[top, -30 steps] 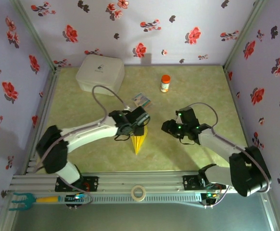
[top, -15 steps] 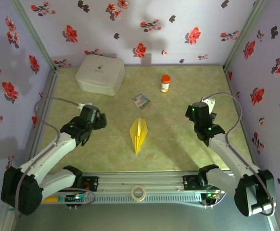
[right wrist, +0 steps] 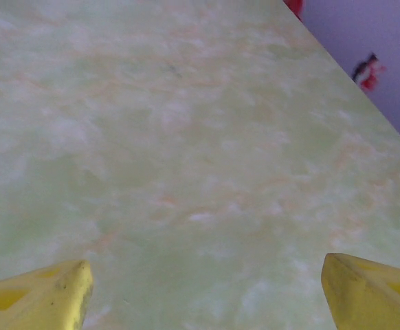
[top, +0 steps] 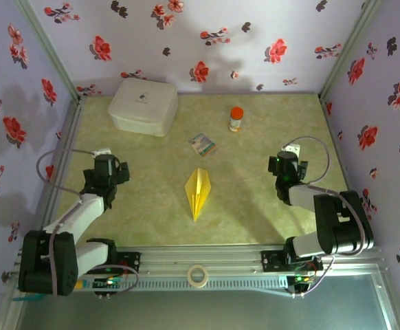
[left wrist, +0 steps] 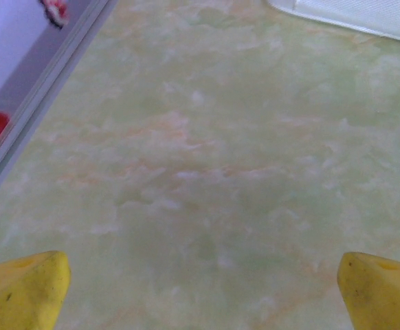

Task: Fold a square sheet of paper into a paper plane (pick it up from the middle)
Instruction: Reset both arms

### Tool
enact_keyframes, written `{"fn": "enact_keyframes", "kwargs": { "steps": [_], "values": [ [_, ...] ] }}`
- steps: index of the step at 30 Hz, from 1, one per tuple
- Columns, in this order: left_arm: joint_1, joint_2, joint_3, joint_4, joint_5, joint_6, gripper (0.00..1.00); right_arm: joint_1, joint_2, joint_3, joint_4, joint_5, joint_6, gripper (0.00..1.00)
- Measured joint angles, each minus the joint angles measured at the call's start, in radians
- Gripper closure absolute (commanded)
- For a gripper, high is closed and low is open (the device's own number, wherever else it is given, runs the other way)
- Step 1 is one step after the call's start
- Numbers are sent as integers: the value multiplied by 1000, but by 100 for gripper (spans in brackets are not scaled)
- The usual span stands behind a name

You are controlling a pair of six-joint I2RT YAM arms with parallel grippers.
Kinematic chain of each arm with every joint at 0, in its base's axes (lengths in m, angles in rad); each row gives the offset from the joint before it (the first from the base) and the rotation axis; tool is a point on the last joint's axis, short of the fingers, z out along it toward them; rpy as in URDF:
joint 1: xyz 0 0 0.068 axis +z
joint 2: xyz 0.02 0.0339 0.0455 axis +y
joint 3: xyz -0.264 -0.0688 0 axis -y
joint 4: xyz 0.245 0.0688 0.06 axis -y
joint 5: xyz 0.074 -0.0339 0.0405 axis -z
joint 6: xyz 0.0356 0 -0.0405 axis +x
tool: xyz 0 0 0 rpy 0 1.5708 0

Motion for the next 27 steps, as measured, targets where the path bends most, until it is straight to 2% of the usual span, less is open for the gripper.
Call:
{"fn": "enact_keyframes", "kwargs": {
  "steps": [2,6,7,8,14,18,22,27],
  "values": [
    [4,33,-52,127,29,23,0,-21,43,-32,130,-43,-7,13],
    [17,137,-94,352,97,61,0,-72,131,-55,282,-118,-6,11],
    [21,160,-86,378,113,68,0,-80,138,-52,279,-130,-4,2],
    [22,176,-76,393,127,72,0,-87,138,-51,277,-141,6,1],
    [27,202,-38,473,189,113,0,-118,137,-41,305,-163,26,1],
    [40,212,-93,618,196,159,0,-118,136,-40,309,-165,31,1],
    [115,350,-109,777,212,159,0,-118,137,-40,310,-168,31,1],
    [139,407,-77,753,259,158,5,-117,136,-39,310,-179,31,1]
  ]
}}
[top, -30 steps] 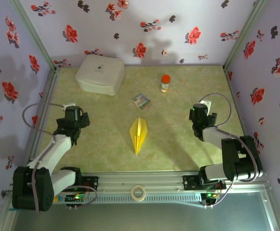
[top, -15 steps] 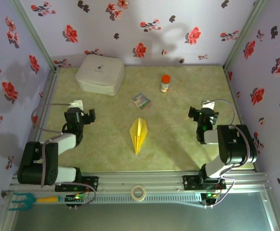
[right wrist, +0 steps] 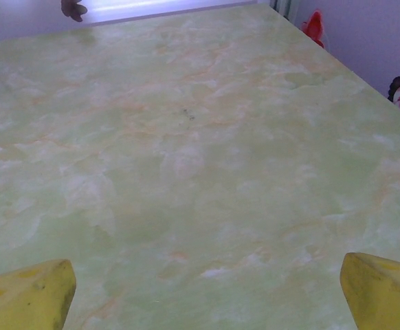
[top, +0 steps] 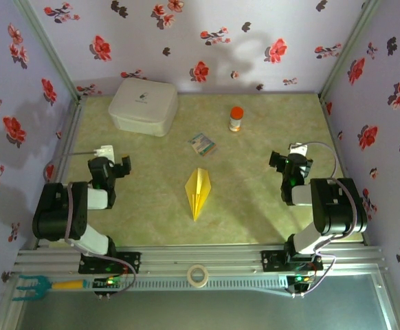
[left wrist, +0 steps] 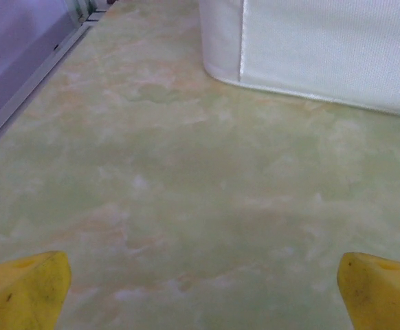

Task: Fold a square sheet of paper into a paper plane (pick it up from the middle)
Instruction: Reset both arms

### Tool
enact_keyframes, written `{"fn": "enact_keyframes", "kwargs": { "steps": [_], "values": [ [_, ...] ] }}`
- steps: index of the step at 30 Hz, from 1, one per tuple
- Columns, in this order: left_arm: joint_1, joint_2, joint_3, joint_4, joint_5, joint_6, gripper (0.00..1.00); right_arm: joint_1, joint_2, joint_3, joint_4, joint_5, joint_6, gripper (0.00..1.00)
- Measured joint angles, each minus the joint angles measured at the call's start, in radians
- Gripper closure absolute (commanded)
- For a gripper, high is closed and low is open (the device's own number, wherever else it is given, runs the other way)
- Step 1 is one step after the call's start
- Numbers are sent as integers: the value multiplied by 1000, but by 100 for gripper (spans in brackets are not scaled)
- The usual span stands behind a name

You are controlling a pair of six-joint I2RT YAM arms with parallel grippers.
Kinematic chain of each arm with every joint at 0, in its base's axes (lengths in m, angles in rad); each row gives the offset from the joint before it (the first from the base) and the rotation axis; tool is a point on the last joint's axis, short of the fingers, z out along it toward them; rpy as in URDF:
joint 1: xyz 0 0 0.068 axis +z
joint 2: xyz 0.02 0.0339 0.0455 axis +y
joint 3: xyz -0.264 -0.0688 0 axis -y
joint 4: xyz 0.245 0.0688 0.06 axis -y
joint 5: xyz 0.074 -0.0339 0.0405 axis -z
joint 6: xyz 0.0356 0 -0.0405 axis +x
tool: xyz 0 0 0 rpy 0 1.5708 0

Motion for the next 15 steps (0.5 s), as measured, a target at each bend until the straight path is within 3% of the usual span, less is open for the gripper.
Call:
{"fn": "enact_keyframes", "kwargs": {
  "steps": [2,15],
  "values": [
    [6,0,20,1,10,1,0,0,0,0,0,-6,0,1],
    [7,0,29,1,34,0,0,0,0,5,0,-19,0,1]
  ]
}}
